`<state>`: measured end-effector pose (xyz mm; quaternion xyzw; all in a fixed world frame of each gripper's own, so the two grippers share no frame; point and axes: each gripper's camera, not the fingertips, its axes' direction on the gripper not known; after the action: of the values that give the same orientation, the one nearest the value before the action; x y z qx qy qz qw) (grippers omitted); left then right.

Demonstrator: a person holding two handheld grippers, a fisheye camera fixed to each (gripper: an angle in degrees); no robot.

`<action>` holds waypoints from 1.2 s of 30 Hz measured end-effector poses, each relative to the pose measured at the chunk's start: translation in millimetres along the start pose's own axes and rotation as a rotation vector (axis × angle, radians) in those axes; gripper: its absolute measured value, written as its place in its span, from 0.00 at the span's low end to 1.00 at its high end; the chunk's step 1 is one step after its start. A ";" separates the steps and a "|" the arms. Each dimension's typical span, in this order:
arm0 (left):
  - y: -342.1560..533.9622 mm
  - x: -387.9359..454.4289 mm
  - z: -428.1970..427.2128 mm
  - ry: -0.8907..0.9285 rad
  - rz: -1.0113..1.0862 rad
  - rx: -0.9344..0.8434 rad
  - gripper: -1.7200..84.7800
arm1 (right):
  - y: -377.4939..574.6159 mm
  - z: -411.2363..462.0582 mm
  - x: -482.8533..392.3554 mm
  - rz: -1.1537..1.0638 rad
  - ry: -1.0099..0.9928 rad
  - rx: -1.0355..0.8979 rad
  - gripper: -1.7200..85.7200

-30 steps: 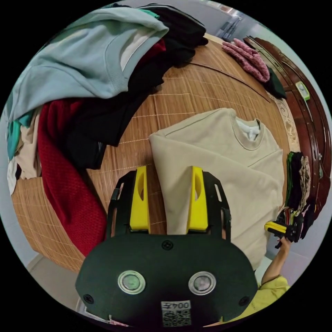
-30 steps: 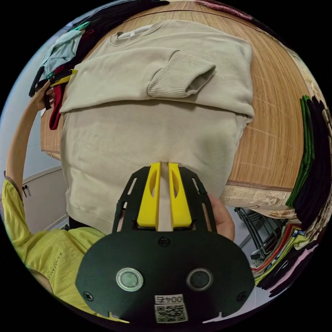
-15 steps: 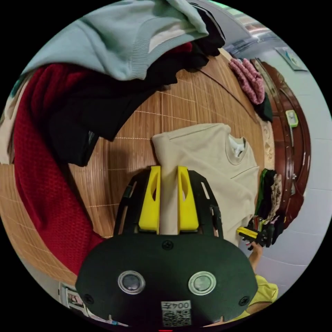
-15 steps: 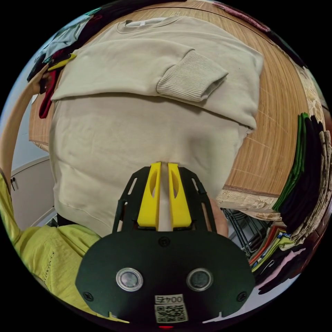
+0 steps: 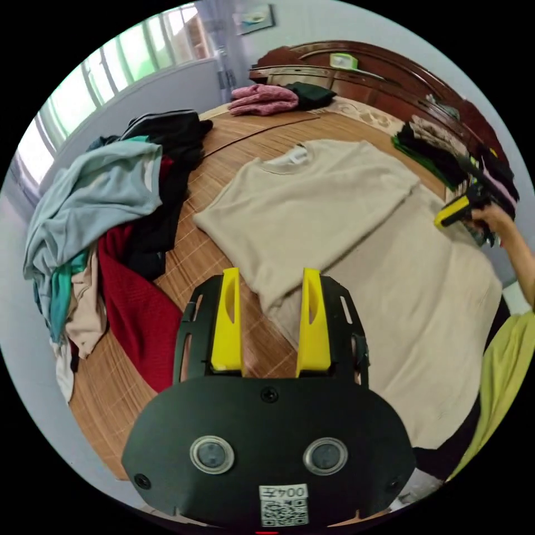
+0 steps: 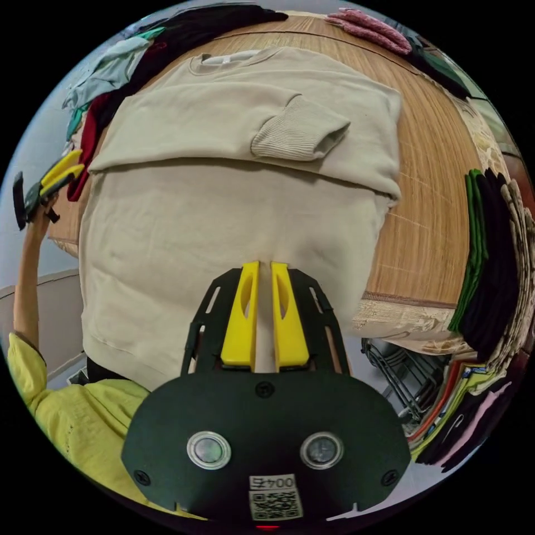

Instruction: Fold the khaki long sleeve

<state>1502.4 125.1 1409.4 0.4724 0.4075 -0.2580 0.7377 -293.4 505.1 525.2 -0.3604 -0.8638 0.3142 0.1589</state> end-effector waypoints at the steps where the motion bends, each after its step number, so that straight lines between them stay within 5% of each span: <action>1: 8.5 23.6 -1.2 -0.025 0.022 0.004 0.19 | 4.6 -3.1 2.3 -0.003 -0.007 0.023 0.07; 7: 14.7 79.9 18.3 -0.080 0.034 -0.075 0.19 | 57.4 -56.7 31.6 -0.024 -0.192 0.361 0.14; 12: 5.6 105.2 5.0 -0.151 0.023 -0.072 0.20 | 56.8 -111.8 116.4 0.178 -0.428 0.566 0.13; 21: -8.9 134.4 -51.8 -0.191 0.043 0.013 0.18 | -34.5 -145.3 209.2 0.303 -0.603 0.423 0.12; 27: -14.7 140.7 -67.2 -0.144 0.019 0.011 0.18 | -71.1 -172.6 222.9 0.254 -0.573 0.335 0.03; 32: -17.1 135.5 -64.4 -0.128 -0.026 -0.026 0.17 | -93.8 -218.1 232.5 0.229 -0.450 0.384 0.03; 36: -19.8 137.0 -56.9 -0.100 -0.041 -0.073 0.17 | -102.7 -205.6 266.8 0.273 -0.557 0.272 0.08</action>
<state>1540.2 169.0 1271.4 0.4232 0.3887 -0.2815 0.7685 -428.1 730.2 760.1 -0.3487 -0.7680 0.5312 -0.0799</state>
